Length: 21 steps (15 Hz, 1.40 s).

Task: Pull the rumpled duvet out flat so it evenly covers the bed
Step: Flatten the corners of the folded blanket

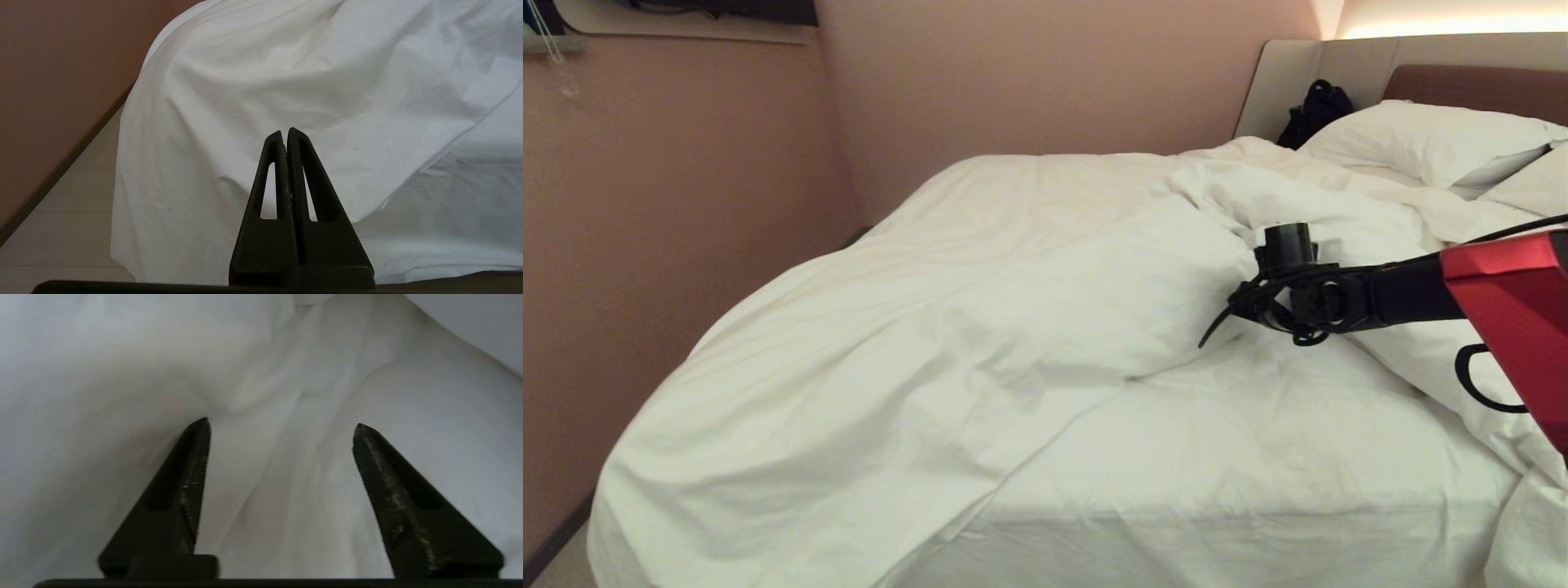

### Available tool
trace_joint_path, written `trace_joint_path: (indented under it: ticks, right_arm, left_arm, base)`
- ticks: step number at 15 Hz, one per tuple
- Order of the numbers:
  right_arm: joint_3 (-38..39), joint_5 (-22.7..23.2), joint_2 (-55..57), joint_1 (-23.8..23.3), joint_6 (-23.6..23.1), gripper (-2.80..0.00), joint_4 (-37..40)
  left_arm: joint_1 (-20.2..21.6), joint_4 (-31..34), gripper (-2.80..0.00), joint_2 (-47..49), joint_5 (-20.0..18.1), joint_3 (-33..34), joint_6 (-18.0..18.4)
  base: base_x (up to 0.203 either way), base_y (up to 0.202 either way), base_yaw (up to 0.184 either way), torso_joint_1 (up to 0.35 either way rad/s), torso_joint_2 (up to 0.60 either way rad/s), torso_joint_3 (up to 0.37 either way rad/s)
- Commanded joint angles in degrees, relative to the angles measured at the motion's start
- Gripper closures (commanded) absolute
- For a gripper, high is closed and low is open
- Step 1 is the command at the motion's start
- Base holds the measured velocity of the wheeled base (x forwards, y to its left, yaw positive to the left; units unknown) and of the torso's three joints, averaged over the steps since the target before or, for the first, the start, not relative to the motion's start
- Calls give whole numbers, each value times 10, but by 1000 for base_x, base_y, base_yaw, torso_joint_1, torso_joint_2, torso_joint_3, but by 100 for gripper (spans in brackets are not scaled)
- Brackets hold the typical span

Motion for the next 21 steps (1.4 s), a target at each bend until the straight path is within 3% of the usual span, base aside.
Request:
trace_joint_path:
  ticks: [1,4,9,13,16,21]
  right_arm:
    - [-7,-2,11,2,6,-280,-1]
    - [-23,14,42,6,13,-280,-33]
    - [-62,102,91,6,17,-280,-65]
    - [-90,177,102,8,50,-280,-59]
    - [-108,202,112,7,62,-280,-57]
    - [-111,310,102,5,116,-280,-53]
  left_arm:
    - [0,0,0,0,0,0,0]
    - [0,0,0,0,0,0,0]
    - [0,0,0,0,0,0,0]
    - [0,0,0,0,0,0,0]
    - [0,0,0,0,0,0,0]
    - [0,0,0,0,0,0,0]
  base:
    - [0,0,0,0,0,0]
    - [0,0,0,0,0,0]
    - [0,0,0,0,0,0]
    - [0,0,0,0,0,0]
    - [0,0,0,0,0,0]
    - [0,0,0,0,0,0]
